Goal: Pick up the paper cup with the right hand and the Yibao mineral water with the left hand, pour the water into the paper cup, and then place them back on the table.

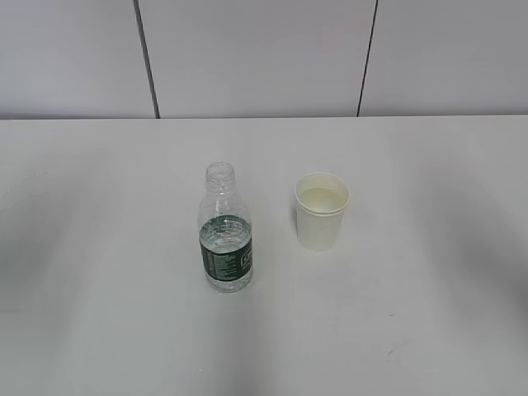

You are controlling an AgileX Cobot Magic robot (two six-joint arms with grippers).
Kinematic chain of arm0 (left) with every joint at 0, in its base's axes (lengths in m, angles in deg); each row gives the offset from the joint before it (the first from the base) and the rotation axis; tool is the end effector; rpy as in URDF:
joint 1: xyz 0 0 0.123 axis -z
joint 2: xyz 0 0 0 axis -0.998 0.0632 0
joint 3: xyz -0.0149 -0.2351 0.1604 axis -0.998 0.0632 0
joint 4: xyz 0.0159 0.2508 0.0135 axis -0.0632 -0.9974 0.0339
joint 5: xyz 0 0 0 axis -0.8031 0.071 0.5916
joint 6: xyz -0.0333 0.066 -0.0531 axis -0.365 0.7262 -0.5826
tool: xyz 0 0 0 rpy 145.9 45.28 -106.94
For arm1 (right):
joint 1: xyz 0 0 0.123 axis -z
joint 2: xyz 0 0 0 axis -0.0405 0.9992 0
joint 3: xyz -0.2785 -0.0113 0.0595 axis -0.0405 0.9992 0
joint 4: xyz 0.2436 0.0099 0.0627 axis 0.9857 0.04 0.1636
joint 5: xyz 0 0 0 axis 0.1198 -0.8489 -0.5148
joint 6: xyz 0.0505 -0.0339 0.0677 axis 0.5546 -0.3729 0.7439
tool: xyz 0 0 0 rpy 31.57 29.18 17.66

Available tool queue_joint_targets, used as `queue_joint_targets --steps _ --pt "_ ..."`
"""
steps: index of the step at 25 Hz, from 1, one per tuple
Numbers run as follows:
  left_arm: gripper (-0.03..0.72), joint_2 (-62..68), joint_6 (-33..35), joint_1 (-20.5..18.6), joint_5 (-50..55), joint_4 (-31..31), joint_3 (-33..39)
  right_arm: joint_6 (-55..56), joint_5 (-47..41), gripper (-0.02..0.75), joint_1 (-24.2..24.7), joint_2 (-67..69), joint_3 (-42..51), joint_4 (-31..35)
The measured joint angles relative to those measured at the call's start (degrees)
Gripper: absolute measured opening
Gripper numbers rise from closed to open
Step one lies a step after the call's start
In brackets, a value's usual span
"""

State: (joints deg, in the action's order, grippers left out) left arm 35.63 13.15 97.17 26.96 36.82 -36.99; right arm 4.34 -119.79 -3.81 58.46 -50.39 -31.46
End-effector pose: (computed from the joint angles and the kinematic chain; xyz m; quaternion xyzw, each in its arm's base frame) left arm 0.1784 -0.0348 0.3238 0.0533 0.9854 -0.0261 0.1595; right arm 0.1862 0.0200 0.3344 -0.0773 0.9806 0.0050 0.1800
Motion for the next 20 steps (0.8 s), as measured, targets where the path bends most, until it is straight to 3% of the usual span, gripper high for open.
queue_joint_targets --steps 20 --pt "0.501 -28.55 0.00 0.00 0.54 -0.12 21.49 -0.44 -0.64 0.585 0.00 -14.65 17.71 -2.09"
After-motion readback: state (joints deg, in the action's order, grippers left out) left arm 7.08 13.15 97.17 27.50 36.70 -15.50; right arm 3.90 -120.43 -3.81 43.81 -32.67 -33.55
